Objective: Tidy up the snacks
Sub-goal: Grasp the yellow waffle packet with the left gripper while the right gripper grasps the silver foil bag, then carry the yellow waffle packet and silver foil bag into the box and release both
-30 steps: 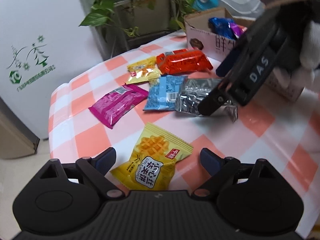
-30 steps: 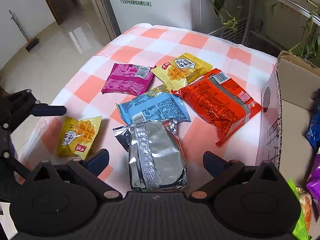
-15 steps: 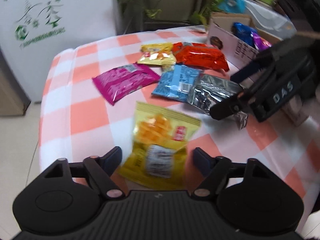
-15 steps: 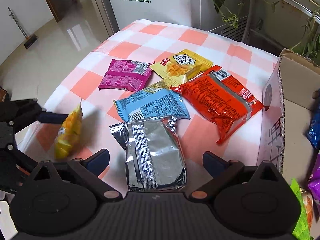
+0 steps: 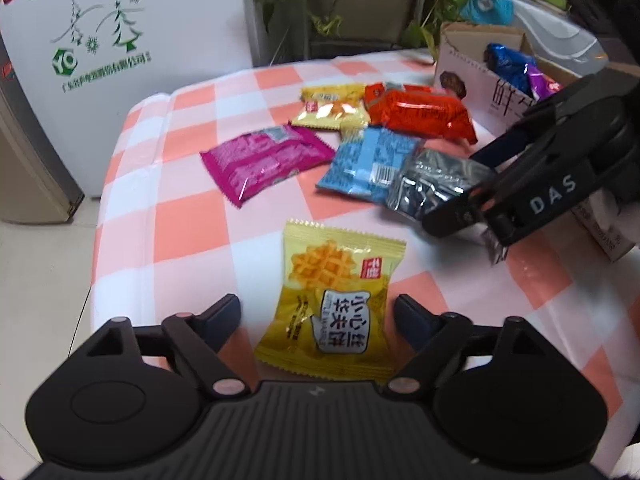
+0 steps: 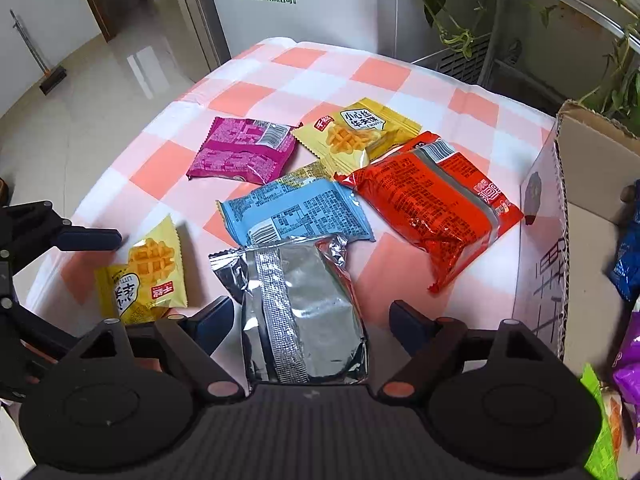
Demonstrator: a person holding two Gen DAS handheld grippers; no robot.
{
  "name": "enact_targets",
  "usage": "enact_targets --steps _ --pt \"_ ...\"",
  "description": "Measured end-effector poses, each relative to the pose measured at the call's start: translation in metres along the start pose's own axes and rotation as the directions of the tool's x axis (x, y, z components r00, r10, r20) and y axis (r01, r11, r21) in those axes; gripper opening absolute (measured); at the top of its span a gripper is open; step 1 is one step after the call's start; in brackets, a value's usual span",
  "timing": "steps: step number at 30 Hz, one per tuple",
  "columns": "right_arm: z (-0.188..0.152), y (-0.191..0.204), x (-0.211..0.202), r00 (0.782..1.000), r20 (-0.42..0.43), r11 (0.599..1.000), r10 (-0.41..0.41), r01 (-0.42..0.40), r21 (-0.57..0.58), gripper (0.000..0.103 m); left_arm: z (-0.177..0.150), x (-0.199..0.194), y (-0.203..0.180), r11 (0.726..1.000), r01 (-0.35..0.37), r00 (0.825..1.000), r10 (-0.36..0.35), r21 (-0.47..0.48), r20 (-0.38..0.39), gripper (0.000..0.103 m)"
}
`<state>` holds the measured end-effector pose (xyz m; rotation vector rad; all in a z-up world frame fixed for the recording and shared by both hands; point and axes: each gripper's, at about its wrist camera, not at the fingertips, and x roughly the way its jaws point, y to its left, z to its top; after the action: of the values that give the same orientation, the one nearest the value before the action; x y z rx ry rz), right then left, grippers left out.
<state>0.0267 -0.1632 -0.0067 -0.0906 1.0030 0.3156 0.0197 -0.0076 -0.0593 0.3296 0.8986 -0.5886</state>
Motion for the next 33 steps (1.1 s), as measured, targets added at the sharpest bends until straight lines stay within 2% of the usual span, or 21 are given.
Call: enact_targets --steps 2,5,7,9,10,20,25,33 --pt "-0.001 0.001 0.001 1.000 -0.002 1.000 -0.005 0.005 -0.009 0.090 0.000 0.001 0.001 1.000 0.009 1.000 -0.009 -0.020 0.000 0.085" --pt "-0.002 0.003 0.002 1.000 -0.002 1.000 -0.016 0.016 -0.018 0.088 -0.001 -0.001 -0.001 1.000 0.022 1.000 -0.022 -0.020 0.011 0.077" --pt "-0.002 0.003 0.001 1.000 0.002 1.000 -0.021 0.021 -0.020 0.082 -0.002 -0.003 -0.003 1.000 0.026 0.999 -0.026 -0.010 0.022 0.068" --pt "-0.001 0.003 -0.001 1.000 0.007 1.000 -0.013 0.013 -0.017 0.069 -0.002 -0.005 -0.005 1.000 0.028 0.999 -0.028 -0.011 0.026 0.058" --pt "-0.001 0.004 -0.002 1.000 0.010 1.000 -0.008 0.008 -0.016 0.068 -0.002 -0.006 -0.006 0.999 0.029 0.999 -0.029 -0.019 0.025 0.057" --pt "-0.001 0.003 -0.015 0.999 0.052 1.000 -0.005 0.006 -0.015 0.067 -0.008 -0.015 -0.007 0.993 -0.024 0.999 0.029 -0.119 0.038 0.054" --pt "-0.003 0.004 -0.022 0.998 0.066 0.999 -0.011 0.013 -0.034 0.067 -0.013 -0.021 0.001 0.978 -0.048 0.997 0.060 -0.201 0.053 0.054" --pt "-0.006 0.004 -0.031 0.996 0.084 0.997 -0.027 0.032 -0.064 0.067 -0.006 -0.035 0.003 0.967 -0.076 0.990 0.102 -0.244 0.093 0.054"
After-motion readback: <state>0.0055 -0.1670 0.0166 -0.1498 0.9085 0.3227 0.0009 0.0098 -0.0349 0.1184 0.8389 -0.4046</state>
